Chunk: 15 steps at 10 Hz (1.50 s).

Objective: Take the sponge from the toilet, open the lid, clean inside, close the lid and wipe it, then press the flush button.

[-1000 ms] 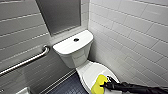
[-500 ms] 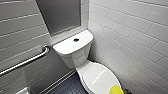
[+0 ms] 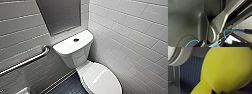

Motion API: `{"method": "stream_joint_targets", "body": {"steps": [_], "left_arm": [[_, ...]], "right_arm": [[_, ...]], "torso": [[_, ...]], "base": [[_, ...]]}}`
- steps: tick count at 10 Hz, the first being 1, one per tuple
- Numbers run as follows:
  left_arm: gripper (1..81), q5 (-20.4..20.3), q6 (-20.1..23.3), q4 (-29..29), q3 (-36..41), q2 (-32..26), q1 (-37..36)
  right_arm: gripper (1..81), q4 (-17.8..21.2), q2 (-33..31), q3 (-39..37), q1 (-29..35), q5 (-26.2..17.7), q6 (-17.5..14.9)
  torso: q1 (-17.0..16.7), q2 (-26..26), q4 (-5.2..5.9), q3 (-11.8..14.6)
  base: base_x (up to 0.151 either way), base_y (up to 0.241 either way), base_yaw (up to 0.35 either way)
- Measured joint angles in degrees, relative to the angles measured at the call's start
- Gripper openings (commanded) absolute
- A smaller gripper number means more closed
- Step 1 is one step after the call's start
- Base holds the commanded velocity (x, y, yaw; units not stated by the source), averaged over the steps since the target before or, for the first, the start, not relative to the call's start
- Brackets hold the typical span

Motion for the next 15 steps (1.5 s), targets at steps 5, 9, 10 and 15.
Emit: {"method": "stream_joint_targets", "body": {"steps": [5, 9, 10, 15], "left_arm": [[81.1, -0.4, 0.0, 0.0, -0.3, 0.9, -0.5], [81.1, -0.4, 0.0, 0.0, -2.4, 1.9, -0.2], [81.1, -0.5, 0.0, 0.0, -4.5, 3.0, 0.0], [81.1, -0.5, 0.0, -0.1, -8.0, 4.9, 0.5]], "right_arm": [[1.0, -1.8, 3.3, -5.5, -15.7, 7.3, -1.4], [1.0, -4.0, 12.8, -14.0, -21.0, 11.3, -1.9], [1.0, -4.3, 13.7, -15.1, -22.3, 11.7, -2.0], [1.0, -8.9, 18.5, -17.1, -25.3, 13.4, -2.0]], "torso": [[-2.8, 4.3, 0.00, 0.6], [-8.0, 12.3, 0.00, 7.7], [-9.3, 14.4, 0.00, 9.7], [-15.5, 23.7, 0.00, 16.6]], "base": [[0.000, 0.000, 0.000], [0.000, 0.000, 0.000], [0.000, 0.000, 0.000], [0.000, 0.000, 0.000]]}}
